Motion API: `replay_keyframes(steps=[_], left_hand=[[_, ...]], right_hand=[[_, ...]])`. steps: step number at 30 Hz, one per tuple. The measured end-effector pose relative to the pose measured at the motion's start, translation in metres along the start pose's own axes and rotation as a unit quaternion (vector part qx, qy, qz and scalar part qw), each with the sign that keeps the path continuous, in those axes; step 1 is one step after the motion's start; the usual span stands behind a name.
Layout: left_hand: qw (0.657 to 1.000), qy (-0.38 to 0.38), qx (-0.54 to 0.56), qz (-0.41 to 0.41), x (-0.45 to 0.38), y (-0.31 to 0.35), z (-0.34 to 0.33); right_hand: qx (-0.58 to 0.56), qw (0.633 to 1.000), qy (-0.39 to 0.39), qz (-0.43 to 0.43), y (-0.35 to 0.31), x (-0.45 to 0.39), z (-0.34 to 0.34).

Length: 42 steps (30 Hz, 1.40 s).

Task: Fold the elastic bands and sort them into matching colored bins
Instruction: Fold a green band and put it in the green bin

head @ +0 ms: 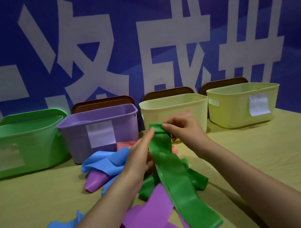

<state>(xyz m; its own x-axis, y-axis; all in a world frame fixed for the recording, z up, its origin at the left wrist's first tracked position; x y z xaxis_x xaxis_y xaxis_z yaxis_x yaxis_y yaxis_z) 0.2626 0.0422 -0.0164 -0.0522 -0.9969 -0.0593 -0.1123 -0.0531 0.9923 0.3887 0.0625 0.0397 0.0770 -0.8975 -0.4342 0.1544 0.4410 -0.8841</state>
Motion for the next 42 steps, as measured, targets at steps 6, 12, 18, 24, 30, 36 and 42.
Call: replay_keyframes(steps=[6, 12, 18, 24, 30, 36, 42], left_hand=[[0.992, 0.061, -0.079, -0.08, -0.001, 0.013, 0.015], [0.995, 0.065, -0.028, -0.075, -0.003, 0.009, 0.018], [0.995, 0.075, 0.049, -0.034, -0.005, 0.002, 0.024], [0.995, 0.021, 0.091, -0.024, -0.002, 0.003, 0.009], [0.991, 0.099, 0.002, -0.086, -0.003, 0.015, 0.024], [0.984, 0.133, -0.053, -0.109, -0.001, 0.021, 0.029], [0.956, 0.156, -0.187, -0.161, 0.004, 0.032, 0.029]], right_hand=[[0.023, 0.998, -0.019, 0.052, -0.013, 0.005, -0.01], [0.172, 0.958, 0.003, 0.229, -0.042, 0.016, -0.014], [0.211, 0.933, -0.072, 0.282, -0.045, 0.021, -0.03], [0.265, 0.914, -0.098, 0.292, -0.05, 0.023, -0.028], [0.121, 0.974, -0.102, 0.162, -0.037, 0.017, -0.026], [0.051, 0.993, -0.097, 0.038, -0.013, 0.014, -0.028], [0.098, 0.989, -0.109, 0.017, 0.002, 0.012, -0.038]])
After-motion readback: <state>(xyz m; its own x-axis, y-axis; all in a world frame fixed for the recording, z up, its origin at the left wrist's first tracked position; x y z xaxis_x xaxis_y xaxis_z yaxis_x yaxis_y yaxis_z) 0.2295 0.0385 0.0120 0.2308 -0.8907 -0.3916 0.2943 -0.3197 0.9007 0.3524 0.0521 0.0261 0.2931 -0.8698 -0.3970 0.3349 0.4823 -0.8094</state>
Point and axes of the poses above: each hand's wrist, its own x-axis away from the middle knuckle, its own z-axis out of the back of the hand, y = z × x, the point moved 10 cm from there along -x, towards the middle knuckle, and after that the axes turned 3 degrees about -x, right-handed, at the moved point
